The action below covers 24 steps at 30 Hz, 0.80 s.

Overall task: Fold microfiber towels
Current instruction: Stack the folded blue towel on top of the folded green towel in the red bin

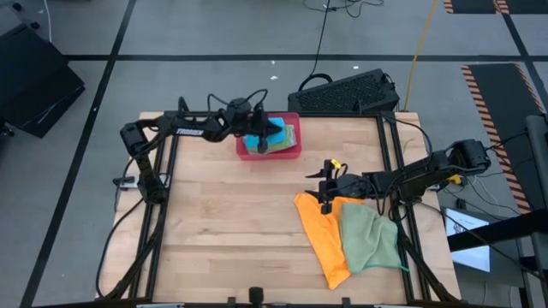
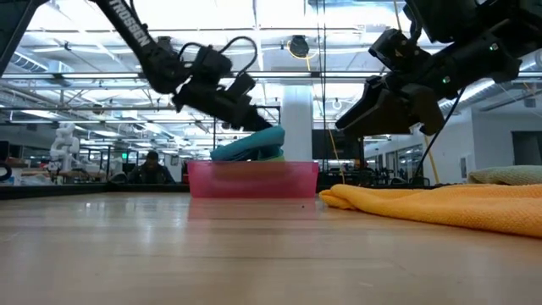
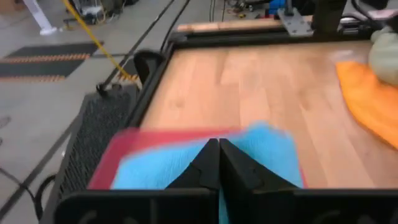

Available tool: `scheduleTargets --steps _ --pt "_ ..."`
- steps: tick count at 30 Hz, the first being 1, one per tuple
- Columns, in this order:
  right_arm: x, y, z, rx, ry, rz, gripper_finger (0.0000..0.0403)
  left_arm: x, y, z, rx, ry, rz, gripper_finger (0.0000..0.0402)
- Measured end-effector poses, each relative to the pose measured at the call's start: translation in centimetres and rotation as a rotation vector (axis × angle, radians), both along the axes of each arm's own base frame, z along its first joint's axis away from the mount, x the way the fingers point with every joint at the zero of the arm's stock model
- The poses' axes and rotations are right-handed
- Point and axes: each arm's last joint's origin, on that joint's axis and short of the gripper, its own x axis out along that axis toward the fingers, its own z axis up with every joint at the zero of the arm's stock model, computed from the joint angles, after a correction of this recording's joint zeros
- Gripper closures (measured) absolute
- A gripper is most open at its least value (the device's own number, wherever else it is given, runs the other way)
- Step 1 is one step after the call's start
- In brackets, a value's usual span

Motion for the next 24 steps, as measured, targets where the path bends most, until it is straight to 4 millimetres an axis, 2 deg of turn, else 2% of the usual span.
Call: scheduleTargets --steps 5,8,11,14,19,24 --pt "-0.1 0.0 0.0 0.003 -0.045 0.002 0.0184 -1.1 0.6 -1.6 -0.04 0.022 0.037 0.0364" --pt "-0.1 0.0 0.2 -0.007 -0.071 0.008 0.0184 -1.4 1.2 -2.9 -0.127 0.037 0.047 0.035" --pt "0.1 -0.5 0.6 -0.006 -0.12 -0.011 0.0186 -1.3 1.3 -2.6 -0.115 0.011 0.038 0.0345" --pt "0.3 -1.8 1.2 0.02 -0.192 -0.076 0.0199 -1.3 1.2 -2.4 -0.137 0.005 0.025 0.0347" --pt "0.8 -5.3 3.0 0.114 -0.366 -0.128 0.0239 -1.8 0.6 0.3 -0.166 -0.048 0.028 0.0358" --pt "3.6 -10.2 5.0 0.213 -0.396 -0.092 0.0313 -3.4 -0.7 4.5 -0.133 -0.068 0.076 0.0368"
